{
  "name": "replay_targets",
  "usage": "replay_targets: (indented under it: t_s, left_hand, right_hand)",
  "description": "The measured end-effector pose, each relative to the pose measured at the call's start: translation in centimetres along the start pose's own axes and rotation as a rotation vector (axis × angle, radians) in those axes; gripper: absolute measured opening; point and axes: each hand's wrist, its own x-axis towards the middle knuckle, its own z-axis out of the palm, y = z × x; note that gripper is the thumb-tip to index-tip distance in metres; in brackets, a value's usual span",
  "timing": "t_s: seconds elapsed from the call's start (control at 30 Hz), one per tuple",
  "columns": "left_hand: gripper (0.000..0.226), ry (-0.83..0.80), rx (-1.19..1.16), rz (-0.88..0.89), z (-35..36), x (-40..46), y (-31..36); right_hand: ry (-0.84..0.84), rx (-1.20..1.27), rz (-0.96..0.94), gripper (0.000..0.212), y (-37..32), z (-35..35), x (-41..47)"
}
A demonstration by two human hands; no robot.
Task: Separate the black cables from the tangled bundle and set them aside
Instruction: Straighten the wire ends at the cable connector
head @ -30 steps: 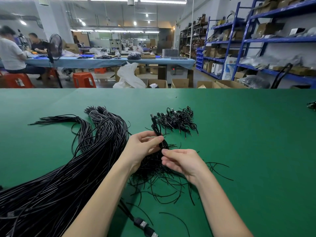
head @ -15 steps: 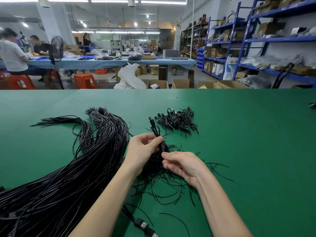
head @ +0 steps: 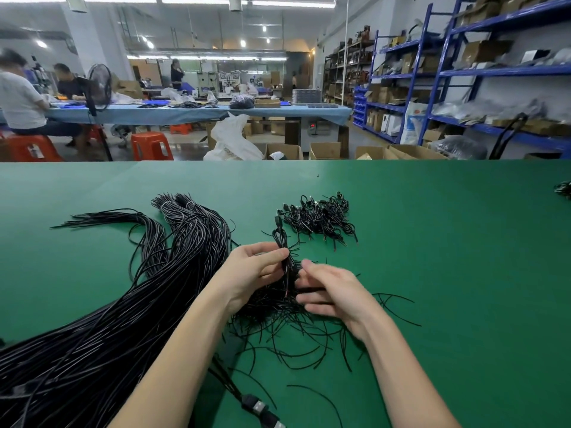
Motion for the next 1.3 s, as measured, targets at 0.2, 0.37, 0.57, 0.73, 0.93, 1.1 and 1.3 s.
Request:
replay_targets:
  t_s: [0.2,0.37,0.57,0.73,0.93,1.1,1.3]
  left_hand:
    - [0.021,-0.120,0.046,-0.131,0.1,-0.5,0.3]
    - [0.014,-0.164,0.022,-0.113,0.0,-0.6,0.3]
    - [0.019,-0.236,0.076,0.006,-0.1,-0.5,-0.1]
    - [0.023,-0.245,0.129,0.051,0.0,-0.9,-0.1]
    - [0.020,-0.209,0.210,0.069,0.0,-0.7,-0.1]
    - [0.019,-0.203,0.084,-0.042,-0.1,-0.7,0.2]
    - [0.014,-0.187,0.035,-0.079,0.2,-0.7,0.4]
  right_hand:
    - [0.081,-0.032,-0.322,0.007,-0.2,0.3,0.1]
    - [0.163,-0.118,-0.387,0.010,0.0,0.5,0.5]
    - [0.062,0.070,-0.194,0.018,-0.2,0.6,0.2]
    - [-0.048,0.190,-0.041,0.019,-0.5,0.3,0.2]
    - [-0.186,0.587,0.198,0.016,-0.6,0.3,-0.1]
    - [0.149,-0.260,-0.301,0.012,-0.6,-0.2,0.3]
    - [0.262,-0.409,-0.570,0.011,-0.3,0.5,0.0]
